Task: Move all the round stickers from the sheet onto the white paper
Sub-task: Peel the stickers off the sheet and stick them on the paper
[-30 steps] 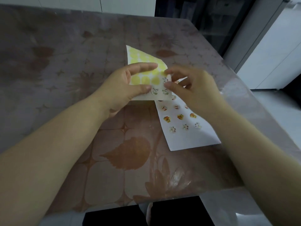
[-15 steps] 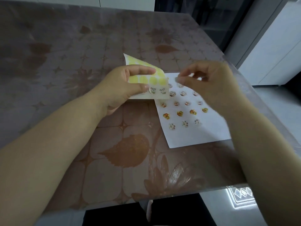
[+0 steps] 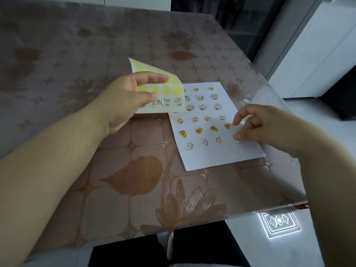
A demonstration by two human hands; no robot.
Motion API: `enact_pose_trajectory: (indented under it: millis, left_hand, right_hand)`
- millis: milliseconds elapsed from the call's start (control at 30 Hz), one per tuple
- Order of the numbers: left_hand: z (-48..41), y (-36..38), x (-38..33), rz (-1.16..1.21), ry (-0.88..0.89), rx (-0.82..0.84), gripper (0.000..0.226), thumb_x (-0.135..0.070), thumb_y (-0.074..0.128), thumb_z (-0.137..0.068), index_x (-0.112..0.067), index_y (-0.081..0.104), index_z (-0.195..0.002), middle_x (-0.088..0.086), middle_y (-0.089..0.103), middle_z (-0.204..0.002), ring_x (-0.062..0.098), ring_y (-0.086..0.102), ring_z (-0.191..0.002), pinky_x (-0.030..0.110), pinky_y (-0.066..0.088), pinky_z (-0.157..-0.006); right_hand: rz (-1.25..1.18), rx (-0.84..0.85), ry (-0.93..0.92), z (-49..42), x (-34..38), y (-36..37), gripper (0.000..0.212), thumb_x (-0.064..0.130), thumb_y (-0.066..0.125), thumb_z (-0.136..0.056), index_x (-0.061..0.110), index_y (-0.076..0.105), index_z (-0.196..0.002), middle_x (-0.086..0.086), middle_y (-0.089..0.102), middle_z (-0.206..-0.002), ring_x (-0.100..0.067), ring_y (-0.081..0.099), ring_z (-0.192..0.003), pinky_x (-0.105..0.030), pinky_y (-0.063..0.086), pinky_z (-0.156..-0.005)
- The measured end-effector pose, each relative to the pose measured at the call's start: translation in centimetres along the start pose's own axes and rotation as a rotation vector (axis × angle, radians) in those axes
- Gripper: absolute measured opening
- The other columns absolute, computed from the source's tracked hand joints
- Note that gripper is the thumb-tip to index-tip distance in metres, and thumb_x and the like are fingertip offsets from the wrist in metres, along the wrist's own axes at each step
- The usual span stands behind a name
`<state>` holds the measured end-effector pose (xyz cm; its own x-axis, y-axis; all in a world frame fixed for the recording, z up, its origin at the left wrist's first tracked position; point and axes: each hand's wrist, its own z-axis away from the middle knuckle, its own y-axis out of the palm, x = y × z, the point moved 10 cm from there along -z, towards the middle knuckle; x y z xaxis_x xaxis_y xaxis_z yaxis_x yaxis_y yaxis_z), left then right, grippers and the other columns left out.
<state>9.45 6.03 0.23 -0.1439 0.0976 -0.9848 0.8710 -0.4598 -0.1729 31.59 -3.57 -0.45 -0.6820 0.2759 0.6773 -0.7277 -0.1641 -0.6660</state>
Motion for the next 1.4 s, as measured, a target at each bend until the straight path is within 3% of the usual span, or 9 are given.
enact_pose_trajectory:
  millis: [100,300,533,700,867,967,1100,1200,1400]
  left_hand:
    - [0.0,0.0,-0.3,0.005,0.017,-0.007,0.043,0.005,0.047,-0.091,-0.03,0.065,-0.109,-0.003,0.065,-0.121,0.013,0.061,-0.112,0.038,0.042,-0.106]
    - [0.0,0.2,-0.7,0.055,0.04,0.01,0.055,0.009,0.046,-0.088,-0.031,0.056,-0.125,-0.004,0.051,-0.138,0.015,0.055,-0.122,0.039,0.039,-0.108]
    - [0.3,0.5,-1.3,0.119,0.065,0.067,0.077,0.004,0.046,-0.073,-0.047,0.046,-0.129,-0.007,0.032,-0.152,0.011,0.042,-0.133,0.04,0.03,-0.114]
    - [0.1,0.3,-1.1,0.186,0.055,0.042,0.072,0.018,0.044,-0.087,-0.037,0.041,-0.134,-0.003,0.051,-0.138,0.005,0.059,-0.114,0.026,0.042,-0.105]
    - [-0.2,0.3,-0.7,0.242,0.02,0.015,0.068,0.014,0.048,-0.087,-0.037,0.042,-0.131,-0.005,0.067,-0.104,0.005,0.065,-0.091,0.022,0.052,-0.089]
    - [-0.4,0.5,-0.2,0.325,-0.037,0.009,0.064,0.013,0.038,-0.09,-0.034,0.043,-0.133,-0.003,0.067,-0.098,0.007,0.066,-0.083,0.025,0.056,-0.08]
    - [-0.3,1.0,0.1,0.358,-0.093,0.066,0.067,0.015,0.029,-0.085,-0.027,0.045,-0.134,0.01,0.058,-0.112,0.015,0.06,-0.094,0.026,0.055,-0.083]
    - [0.0,1.9,0.2,0.299,-0.094,0.141,0.068,0.024,0.032,-0.083,-0.018,0.045,-0.135,0.008,0.063,-0.108,0.012,0.063,-0.093,0.02,0.055,-0.082]
    - [0.2,1.8,0.4,0.195,-0.087,0.147,0.066,0.026,0.039,-0.084,-0.016,0.047,-0.134,0.016,0.061,-0.124,0.017,0.061,-0.105,0.025,0.051,-0.092]
  right_hand:
    - [0.024,-0.008,0.044,-0.2,-0.2,0.1,0.024,0.014,0.073,-0.077,0.017,0.053,-0.09,0.01,0.059,-0.049,-0.012,0.05,-0.059,-0.032,0.038,-0.068]
    - [0.424,-0.084,0.177,-1.0,-0.4,-2.1,0.047,0.047,0.081,-0.058,0.018,0.053,-0.084,0.004,0.053,-0.08,-0.012,0.048,-0.07,-0.029,0.037,-0.063]
    - [0.563,-0.063,0.121,-0.4,0.9,-2.1,0.049,0.054,0.074,-0.062,0.013,0.051,-0.076,0.005,0.044,-0.065,-0.012,0.038,-0.057,-0.025,0.026,-0.052]
    - [0.331,-0.085,-0.31,0.2,9.3,0.4,0.025,0.048,0.067,-0.072,0.025,0.057,-0.076,0.012,0.052,-0.063,-0.003,0.046,-0.052,-0.018,0.04,-0.052]
    - [0.377,-0.34,-0.617,-1.8,15.0,3.1,0.028,0.046,0.065,-0.079,0.028,0.064,-0.1,0.005,0.055,-0.099,-0.013,0.049,-0.092,-0.022,0.042,-0.079]
    - [0.344,-0.449,-0.673,-3.0,15.0,4.8,0.035,0.042,0.067,-0.073,0.02,0.069,-0.101,-0.004,0.06,-0.1,-0.027,0.052,-0.094,-0.04,0.042,-0.084]
    - [0.222,-0.495,-0.72,-3.2,14.3,4.4,0.023,0.034,0.065,-0.076,0.019,0.073,-0.092,-0.001,0.065,-0.089,-0.025,0.054,-0.085,-0.039,0.042,-0.08]
    - [0.147,-0.498,-0.747,-2.9,14.1,4.1,0.015,0.026,0.065,-0.081,0.017,0.074,-0.087,0.005,0.065,-0.085,-0.007,0.05,-0.082,-0.027,0.039,-0.081]
    - [-0.019,-0.392,-0.643,-3.4,13.2,4.1,0.01,0.02,0.063,-0.086,0.018,0.072,-0.088,0.003,0.069,-0.08,-0.009,0.059,-0.073,-0.015,0.044,-0.068]
